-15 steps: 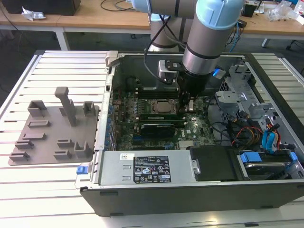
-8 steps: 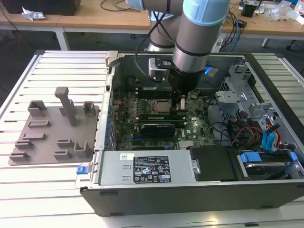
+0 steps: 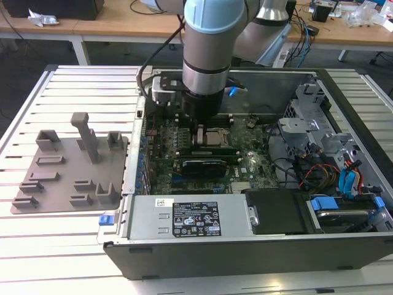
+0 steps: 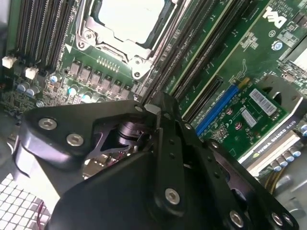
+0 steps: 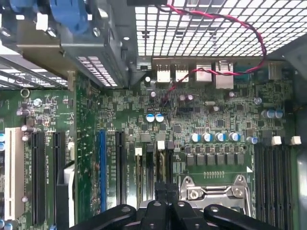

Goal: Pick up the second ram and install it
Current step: 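Press down the second ram until it locks into place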

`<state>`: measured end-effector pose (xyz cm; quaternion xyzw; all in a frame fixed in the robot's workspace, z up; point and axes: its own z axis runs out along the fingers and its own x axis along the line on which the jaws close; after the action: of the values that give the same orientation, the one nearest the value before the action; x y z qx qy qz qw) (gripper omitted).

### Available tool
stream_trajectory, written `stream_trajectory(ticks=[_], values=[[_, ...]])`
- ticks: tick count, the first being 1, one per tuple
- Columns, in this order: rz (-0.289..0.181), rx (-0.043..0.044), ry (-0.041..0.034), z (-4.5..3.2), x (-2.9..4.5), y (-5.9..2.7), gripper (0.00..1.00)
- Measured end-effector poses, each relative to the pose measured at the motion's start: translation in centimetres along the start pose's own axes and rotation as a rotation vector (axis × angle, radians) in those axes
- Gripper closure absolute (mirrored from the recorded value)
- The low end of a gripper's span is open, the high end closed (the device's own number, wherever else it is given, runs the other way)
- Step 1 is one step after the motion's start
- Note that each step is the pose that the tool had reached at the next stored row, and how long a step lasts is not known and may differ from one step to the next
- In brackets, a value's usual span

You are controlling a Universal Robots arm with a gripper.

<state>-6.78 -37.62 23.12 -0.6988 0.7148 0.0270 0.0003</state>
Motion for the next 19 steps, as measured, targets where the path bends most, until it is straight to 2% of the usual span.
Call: stream_trajectory(ticks=[4, 5, 6, 8, 10, 12, 13, 14, 16, 17, 18, 19], values=[[0.000, -0.0003, 0.0003, 0.40, 0.02, 0.05, 0.90], [0.000, 0.0013, -0.0024, 0.03, -0.03, 0.04, 0.90], [0.000, 0.0001, -0.0003, -0.78, -0.03, 0.05, 0.90], [0.000, -0.0006, -0.0003, -1.24, -0.06, -0.12, 0.90], [0.001, -0.0209, -0.0003, -1.34, -0.15, -1.99, 0.90], [0.001, -0.0320, 0.0000, -1.38, -0.18, -2.96, 0.90], [0.001, -0.0385, 0.0001, -1.41, -0.20, -3.73, 0.90], [0.002, -0.0412, 0.0004, -1.56, -0.22, -4.14, 0.90], [0.002, -0.0413, 0.0003, -2.66, -0.29, -4.18, 0.90], [0.002, -0.0413, 0.0005, -3.63, -0.35, -4.15, 0.90], [0.002, -0.0412, 0.0004, -4.11, -0.37, -4.13, 0.90], [0.002, -0.0413, 0.0005, -4.27, -0.37, -4.12, 0.90]])
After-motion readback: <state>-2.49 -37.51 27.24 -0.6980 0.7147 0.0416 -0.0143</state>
